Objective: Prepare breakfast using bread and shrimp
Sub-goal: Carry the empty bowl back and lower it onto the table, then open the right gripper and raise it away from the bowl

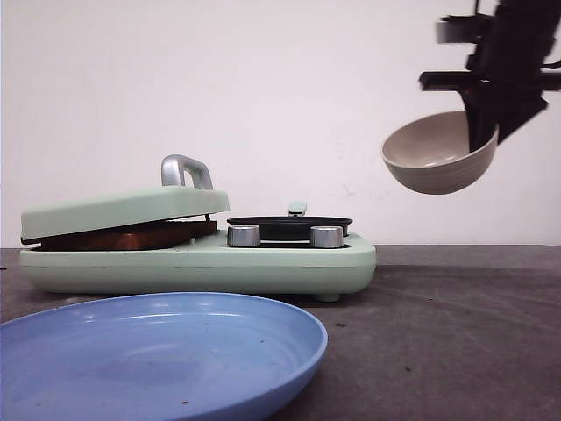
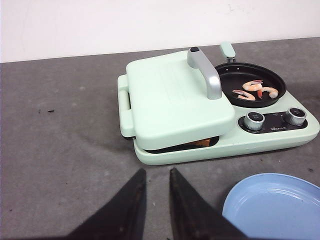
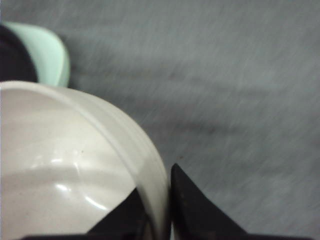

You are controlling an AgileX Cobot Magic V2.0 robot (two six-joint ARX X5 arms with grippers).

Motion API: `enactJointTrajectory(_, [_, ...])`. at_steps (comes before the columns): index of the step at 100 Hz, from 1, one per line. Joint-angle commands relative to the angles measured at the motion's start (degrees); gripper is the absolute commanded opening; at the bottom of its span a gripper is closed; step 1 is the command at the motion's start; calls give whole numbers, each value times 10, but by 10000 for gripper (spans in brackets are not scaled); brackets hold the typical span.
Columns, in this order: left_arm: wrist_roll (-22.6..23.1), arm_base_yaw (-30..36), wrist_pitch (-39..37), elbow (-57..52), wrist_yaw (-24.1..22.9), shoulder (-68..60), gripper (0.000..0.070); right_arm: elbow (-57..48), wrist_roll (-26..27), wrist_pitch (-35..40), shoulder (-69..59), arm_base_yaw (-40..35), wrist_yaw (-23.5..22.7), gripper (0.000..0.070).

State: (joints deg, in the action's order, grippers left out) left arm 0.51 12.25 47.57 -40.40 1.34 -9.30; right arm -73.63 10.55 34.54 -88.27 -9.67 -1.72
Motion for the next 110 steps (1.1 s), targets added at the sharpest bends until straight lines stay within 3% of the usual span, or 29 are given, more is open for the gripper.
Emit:
enactJointTrajectory(1, [1,1,-6,-3,-3,0,29,-12,26,9,-10,14,-42,3])
enactJointTrajectory(25, [1,1,-5,-3,-3,0,29,-12,25,62,-52,55,-123,3])
enactJointTrajectory(102, [1,1,-4,-3,-3,0,28,-11,16,44,-200,58,-133,4])
enactJointTrajectory(110, [1,1,-4,-3,-3,0,29,-11,16,41,-200,58,-133,57])
